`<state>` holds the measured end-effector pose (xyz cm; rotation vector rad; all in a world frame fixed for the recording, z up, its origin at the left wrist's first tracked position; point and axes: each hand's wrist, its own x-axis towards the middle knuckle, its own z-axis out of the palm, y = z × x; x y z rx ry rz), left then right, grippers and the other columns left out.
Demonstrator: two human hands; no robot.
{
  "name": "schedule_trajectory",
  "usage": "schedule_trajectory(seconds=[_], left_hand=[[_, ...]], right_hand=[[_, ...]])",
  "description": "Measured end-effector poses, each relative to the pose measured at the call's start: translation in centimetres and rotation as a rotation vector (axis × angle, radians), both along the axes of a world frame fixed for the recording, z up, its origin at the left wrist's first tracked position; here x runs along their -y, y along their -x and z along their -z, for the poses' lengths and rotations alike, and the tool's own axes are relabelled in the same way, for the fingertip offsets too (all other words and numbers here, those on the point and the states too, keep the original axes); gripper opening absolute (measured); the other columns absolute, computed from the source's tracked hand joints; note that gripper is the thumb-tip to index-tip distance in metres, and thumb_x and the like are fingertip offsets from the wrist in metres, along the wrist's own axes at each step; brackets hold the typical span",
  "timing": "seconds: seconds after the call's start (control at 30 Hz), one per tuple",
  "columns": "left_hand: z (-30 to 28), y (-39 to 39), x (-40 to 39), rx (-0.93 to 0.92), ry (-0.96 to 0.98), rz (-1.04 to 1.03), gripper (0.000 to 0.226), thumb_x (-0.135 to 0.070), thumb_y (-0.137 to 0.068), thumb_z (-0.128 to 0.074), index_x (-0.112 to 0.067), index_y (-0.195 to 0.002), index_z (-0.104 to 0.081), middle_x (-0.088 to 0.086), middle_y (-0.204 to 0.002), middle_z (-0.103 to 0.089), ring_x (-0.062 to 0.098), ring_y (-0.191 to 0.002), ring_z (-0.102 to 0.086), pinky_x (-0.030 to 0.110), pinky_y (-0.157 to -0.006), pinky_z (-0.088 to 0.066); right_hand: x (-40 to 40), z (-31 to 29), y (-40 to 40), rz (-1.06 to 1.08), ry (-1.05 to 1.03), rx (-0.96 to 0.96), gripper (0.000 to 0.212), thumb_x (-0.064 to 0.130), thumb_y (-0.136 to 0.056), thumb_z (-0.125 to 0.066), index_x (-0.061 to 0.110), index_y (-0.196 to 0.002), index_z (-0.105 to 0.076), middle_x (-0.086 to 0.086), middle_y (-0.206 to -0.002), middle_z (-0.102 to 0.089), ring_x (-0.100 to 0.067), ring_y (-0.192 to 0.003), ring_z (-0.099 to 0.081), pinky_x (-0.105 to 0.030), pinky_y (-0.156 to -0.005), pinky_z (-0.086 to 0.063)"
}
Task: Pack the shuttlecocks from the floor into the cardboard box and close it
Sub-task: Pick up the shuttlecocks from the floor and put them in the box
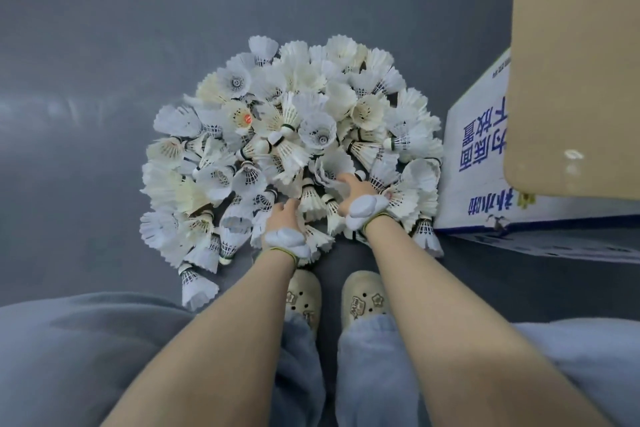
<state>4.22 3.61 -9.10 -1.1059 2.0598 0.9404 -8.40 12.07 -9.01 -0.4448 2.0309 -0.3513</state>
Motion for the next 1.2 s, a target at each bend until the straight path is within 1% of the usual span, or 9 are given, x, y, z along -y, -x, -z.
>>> schedule_trajectory(seconds=[0.07, 0.2, 0.3, 0.4, 0.53, 0.67, 0.8, 0.97, 1.2], left_hand=[[0.5, 0.0, 0.4, -0.009, 0.047, -0.011, 0.072, 0.006, -0.071, -0.054, -0.012, -0.138, -0.035, 0.016, -0.139, -0.039, 0.034, -0.124, -0.046, 0.038, -0.092, -0.043], [1.3, -0.3, 1.4, 0.014, 0.13, 0.0, 0.068, 0.001, -0.071, -0.055, -0.011, -0.136, -0.04, 0.011, -0.136, -0.051, 0.028, -0.124, -0.05, 0.035, -0.093, -0.045], [1.6, -0.4, 1.9, 0.053, 0.193, -0.034, 0.054, 0.0, -0.08, -0.051, -0.014, -0.132, -0.048, 0.013, -0.136, -0.048, 0.03, -0.125, -0.047, 0.038, -0.096, -0.043], [1.8, -0.3, 1.6, 0.001, 0.399, -0.174, 0.03, -0.01, -0.091, -0.045, -0.019, -0.115, -0.06, 0.013, -0.127, -0.039, 0.03, -0.119, -0.039, 0.038, -0.085, -0.043], [2.2, -0.1, 1.6, 0.065, 0.546, -0.272, 0.022, -0.022, -0.094, -0.045, -0.022, -0.109, -0.061, 0.009, -0.128, -0.035, 0.028, -0.118, -0.032, 0.039, -0.093, -0.036], [2.8, 0.0, 2.6, 0.154, 0.351, -0.13, 0.031, -0.016, -0.093, -0.045, -0.018, -0.122, -0.057, 0.01, -0.134, -0.043, 0.028, -0.125, -0.041, 0.037, -0.101, -0.036], [2.6, 0.8, 2.9, 0.166, 0.173, 0.012, 0.034, -0.008, -0.092, -0.043, -0.01, -0.123, -0.058, 0.013, -0.126, -0.06, 0.03, -0.115, -0.056, 0.031, -0.087, -0.043], [1.3, 1.1, 2.6, 0.147, 0.219, 0.032, 0.035, -0.008, -0.094, -0.04, -0.013, -0.124, -0.056, 0.012, -0.124, -0.06, 0.03, -0.111, -0.058, 0.036, -0.089, -0.046], [-4.5, 3.2, 1.5, -0.045, 0.452, 0.113, 0.024, -0.012, -0.093, -0.039, -0.019, -0.1, -0.061, 0.006, -0.104, -0.066, 0.024, -0.099, -0.06, 0.032, -0.08, -0.034]], right_hand=[[0.0, 0.6, 0.2, 0.002, -0.02, -0.03, 0.054, 0.001, -0.092, -0.046, 0.014, -0.143, -0.037, -0.013, -0.144, -0.045, -0.032, -0.128, -0.048, -0.032, -0.1, -0.041], [0.3, 0.7, 0.4, 0.034, -0.036, -0.121, 0.039, 0.01, -0.093, -0.047, 0.014, -0.131, -0.054, -0.01, -0.138, -0.051, -0.028, -0.123, -0.052, -0.027, -0.097, -0.042], [0.7, 0.4, 0.7, 0.094, -0.025, -0.22, 0.029, 0.011, -0.093, -0.045, 0.012, -0.112, -0.067, -0.01, -0.12, -0.064, -0.023, -0.092, -0.055, -0.022, -0.072, -0.041], [0.8, 0.4, 0.7, 0.163, 0.01, -0.284, 0.028, 0.01, -0.093, -0.043, 0.01, -0.092, -0.071, -0.011, -0.098, -0.068, -0.02, -0.078, -0.049, -0.014, -0.05, -0.03], [0.6, -0.1, 0.8, 0.327, 0.057, -0.353, 0.03, 0.006, -0.091, -0.045, 0.011, -0.089, -0.074, -0.008, -0.096, -0.071, -0.028, -0.086, -0.064, -0.025, -0.069, -0.049], [0.7, -0.2, 1.1, 0.45, 0.101, -0.419, 0.028, 0.007, -0.089, -0.042, 0.014, -0.064, -0.052, -0.01, -0.079, -0.053, -0.022, -0.07, -0.045, -0.018, -0.05, -0.027], [0.1, 0.2, 1.2, 0.531, 0.118, -0.429, 0.035, 0.008, -0.088, -0.043, 0.013, -0.054, -0.04, -0.01, -0.08, -0.048, -0.022, -0.069, -0.041, -0.018, -0.045, -0.018], [0.2, -0.7, 0.9, 0.542, 0.128, -0.413, 0.023, 0.01, -0.089, -0.044, 0.012, -0.071, -0.058, -0.013, -0.086, -0.055, -0.021, -0.071, -0.045, -0.018, -0.052, -0.029], [1.2, -6.7, 0.4, 0.496, 0.25, -0.482, 0.044, 0.006, -0.086, -0.045, 0.02, -0.047, -0.03, -0.01, -0.076, -0.041, -0.02, -0.067, -0.036, -0.02, -0.044, -0.014]])
